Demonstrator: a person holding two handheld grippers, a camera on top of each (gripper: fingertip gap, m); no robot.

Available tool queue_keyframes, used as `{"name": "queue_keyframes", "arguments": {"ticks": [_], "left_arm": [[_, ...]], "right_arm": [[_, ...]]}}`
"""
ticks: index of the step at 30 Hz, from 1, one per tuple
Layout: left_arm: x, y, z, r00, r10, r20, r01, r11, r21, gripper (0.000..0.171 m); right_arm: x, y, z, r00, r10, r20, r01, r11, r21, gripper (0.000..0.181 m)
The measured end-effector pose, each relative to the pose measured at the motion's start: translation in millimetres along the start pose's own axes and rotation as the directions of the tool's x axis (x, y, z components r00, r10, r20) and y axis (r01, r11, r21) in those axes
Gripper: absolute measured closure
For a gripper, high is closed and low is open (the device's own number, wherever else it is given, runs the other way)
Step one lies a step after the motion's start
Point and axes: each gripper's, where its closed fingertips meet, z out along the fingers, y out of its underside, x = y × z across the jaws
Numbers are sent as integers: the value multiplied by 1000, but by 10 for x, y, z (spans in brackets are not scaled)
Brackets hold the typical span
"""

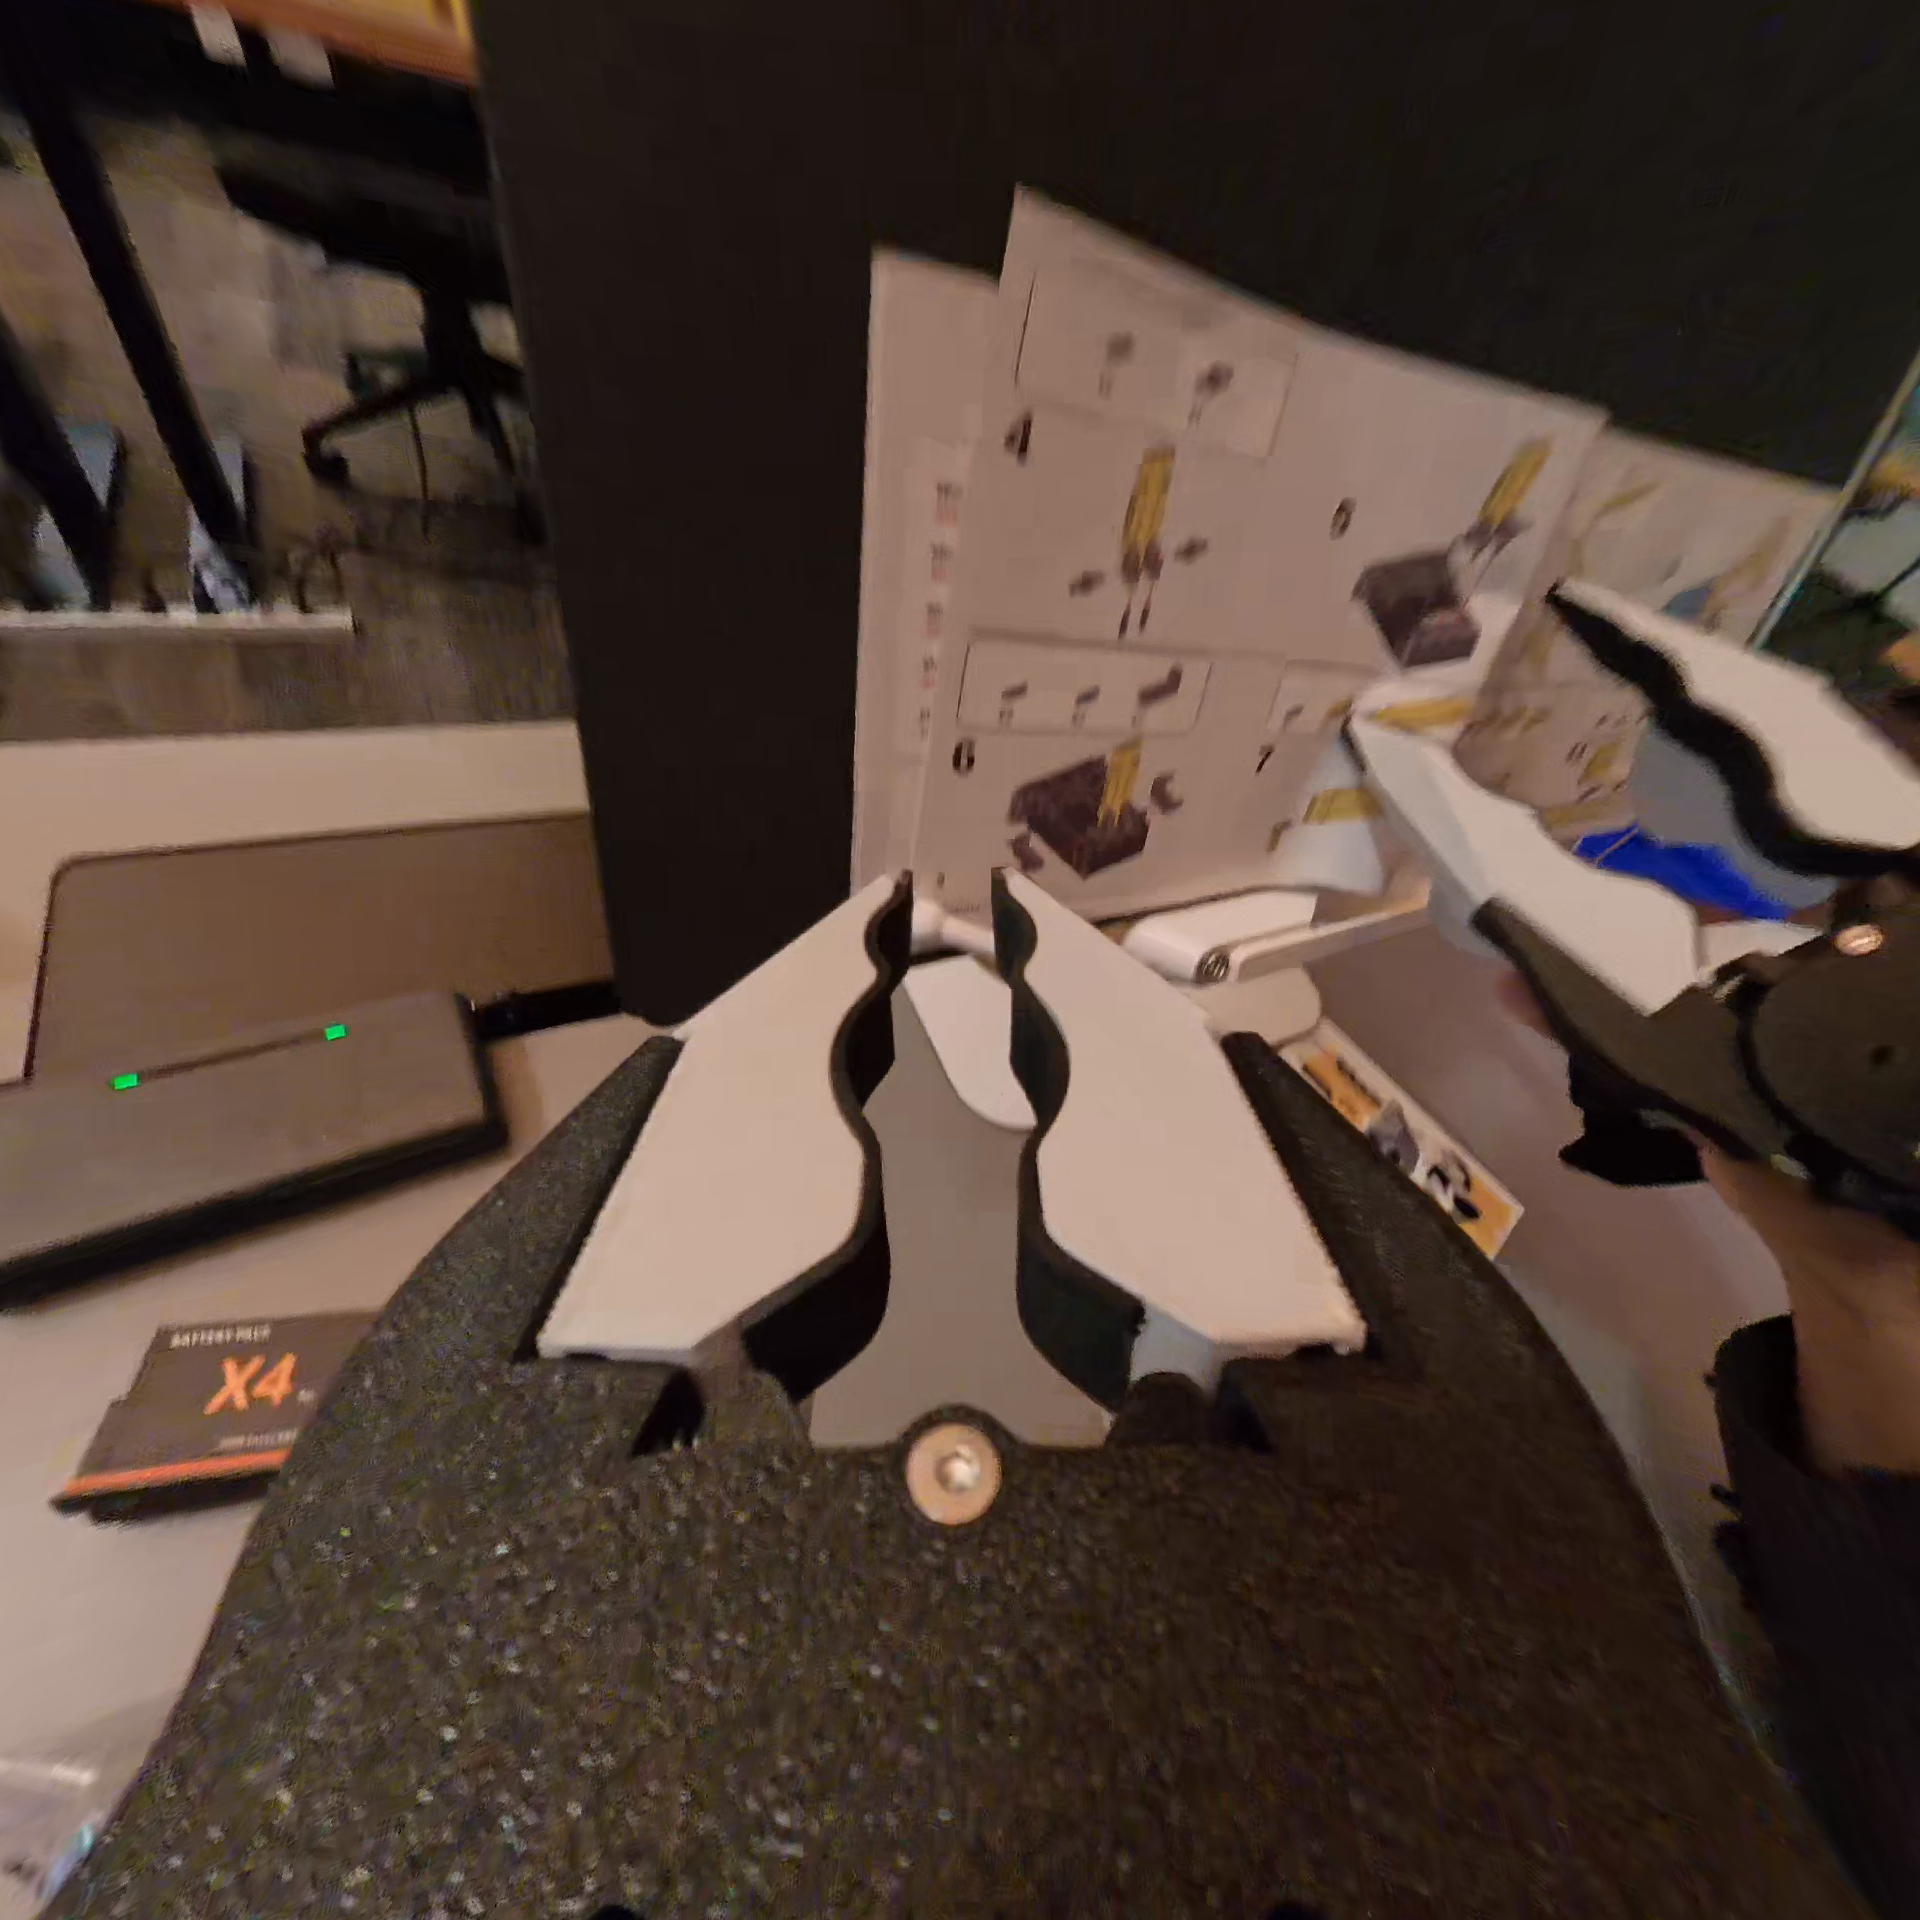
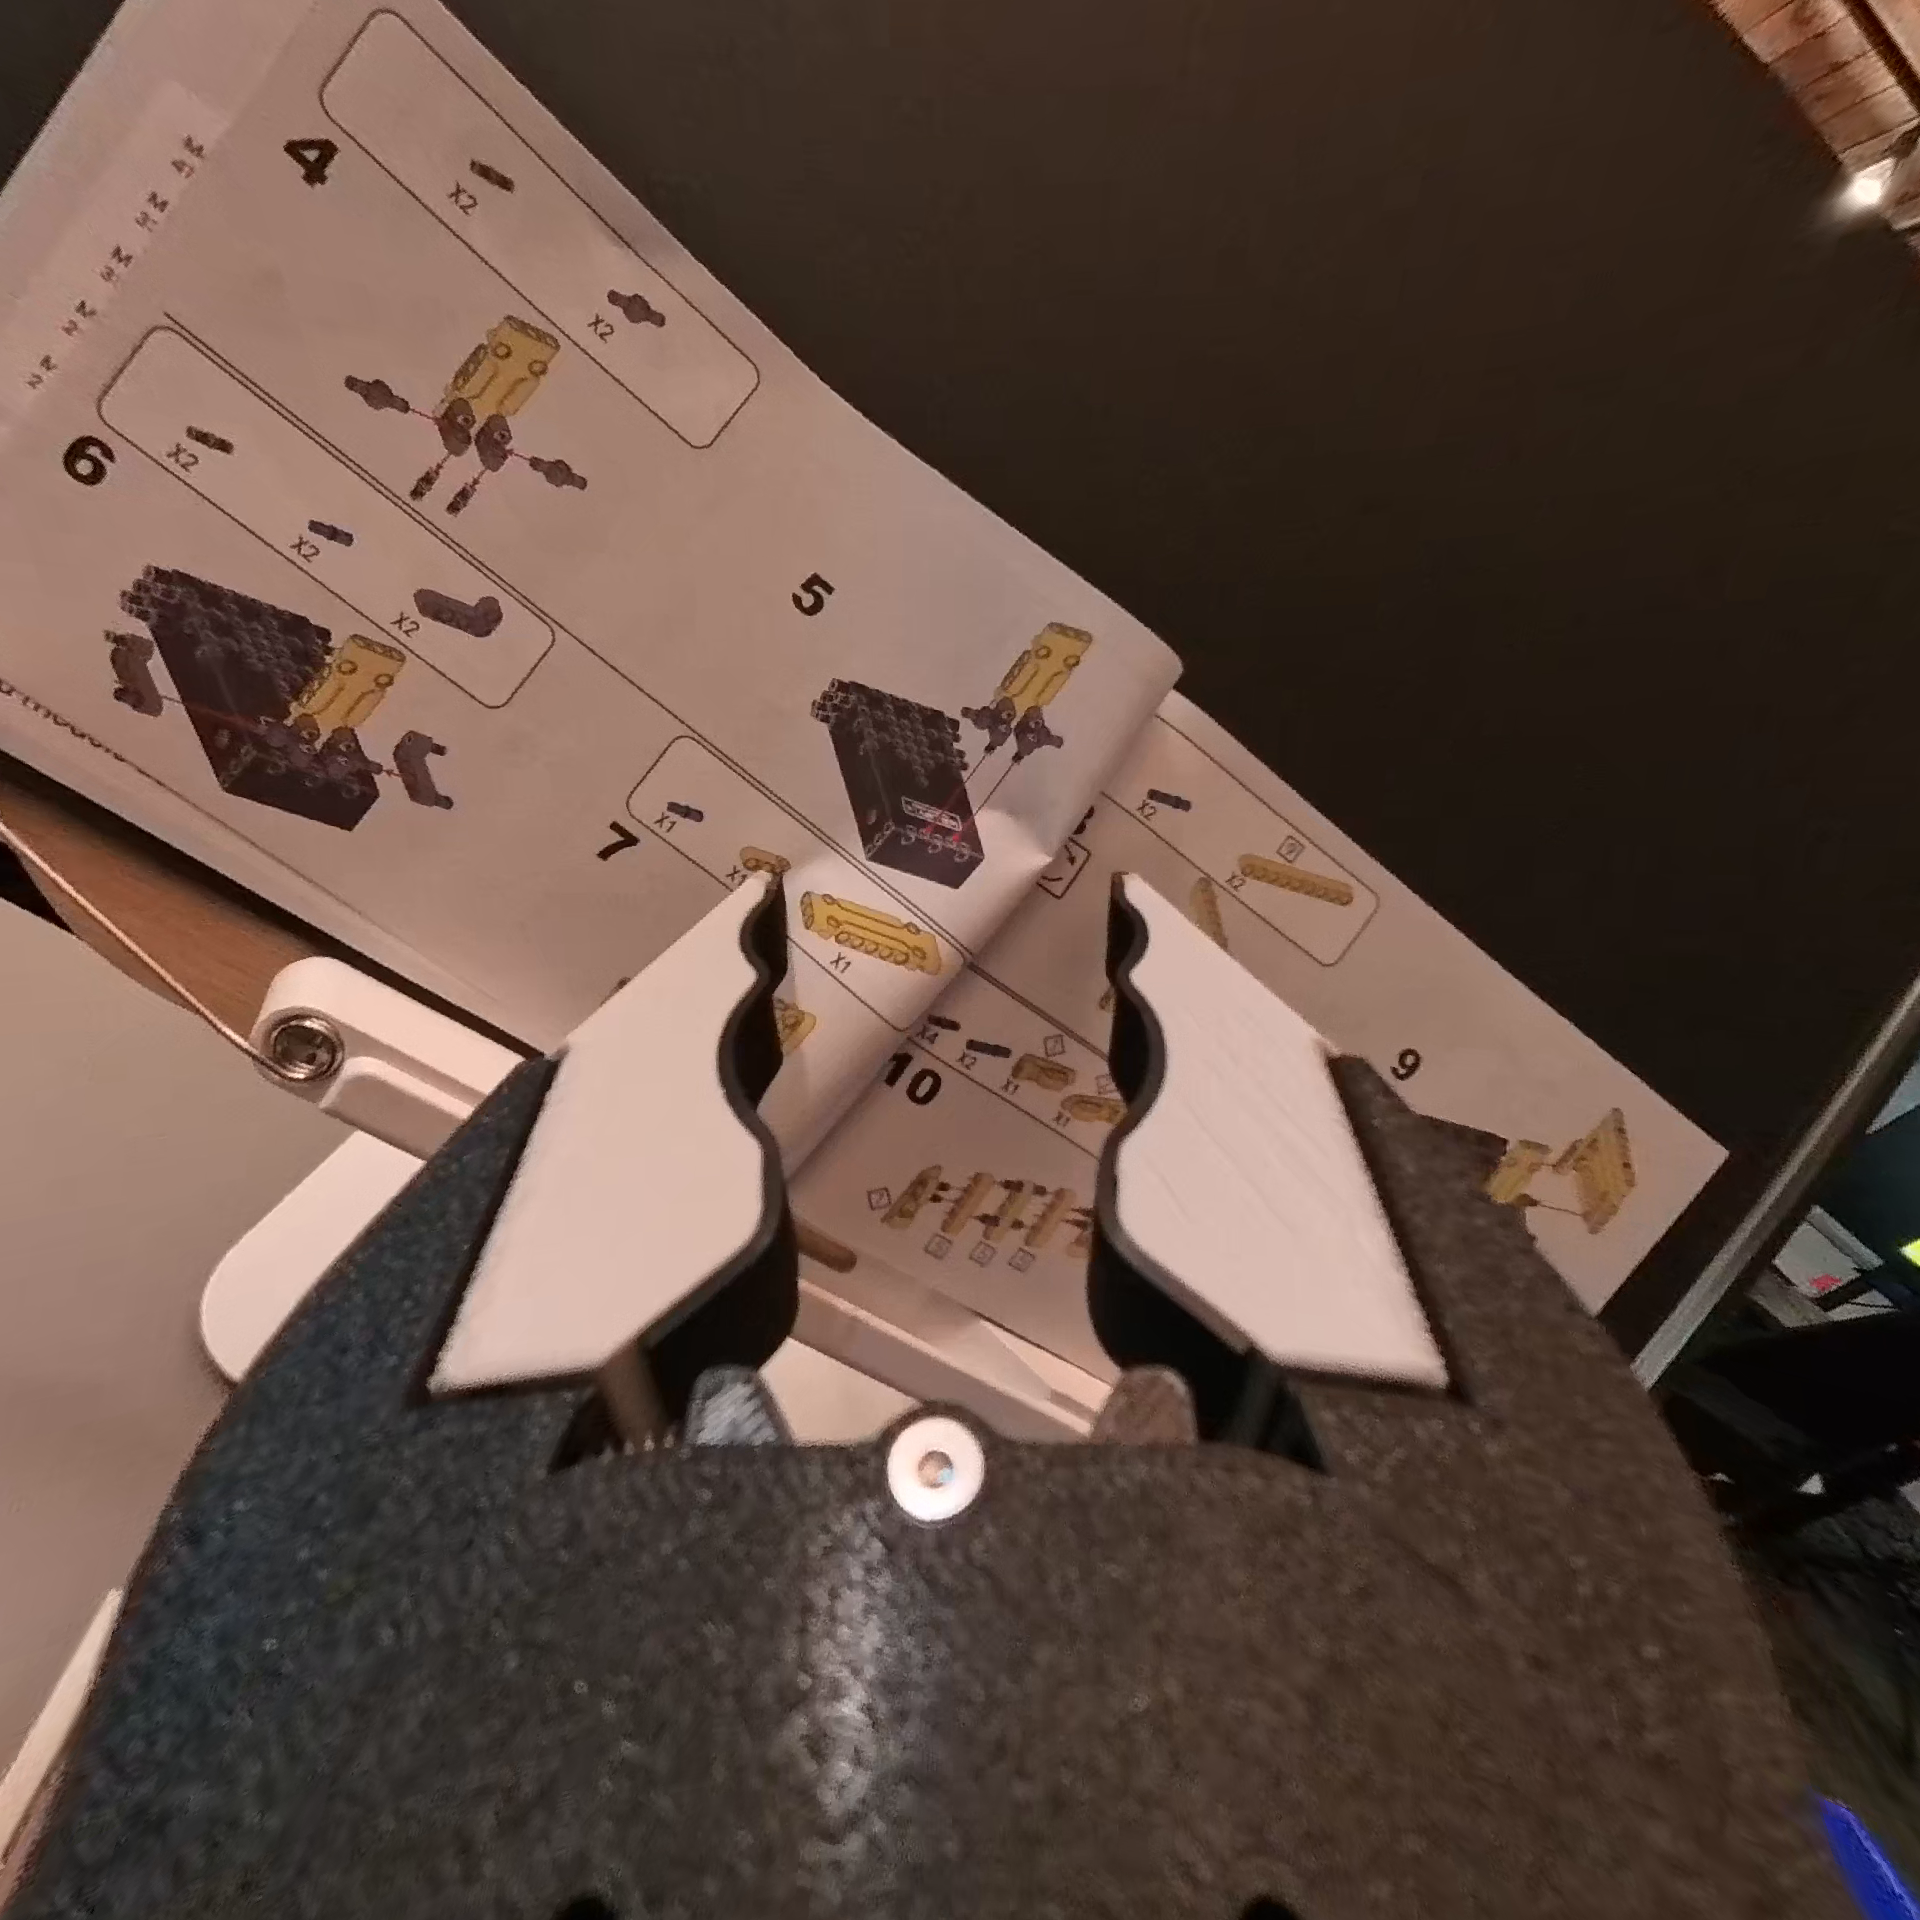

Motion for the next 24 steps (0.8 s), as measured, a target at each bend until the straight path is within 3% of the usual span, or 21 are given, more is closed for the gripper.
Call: {"name": "queue_keyframes", "arguments": {"ticks": [6,9,13,18,24], "left_arm": [[140,-460,-58,989,135,68,-148,957,249,143],[120,-636,56,965,188,182,-237,925,297,138],[127,-767,277,952,222,209,-278,915,292,136],[207,-890,374,976,182,120,-214,912,350,134],[311,-812,387,984,175,-4,-165,932,322,133]], "right_arm": [[-1,-4,10,1000,18,12,-18,1000,-2,119],[-1,-10,11,1000,17,15,-17,1000,-1,119],[-1,-16,17,999,23,26,-23,1000,1,119],[9,-36,22,999,17,31,-17,1000,3,119],[5,-51,26,1000,-3,26,3,1000,0,119]]}}
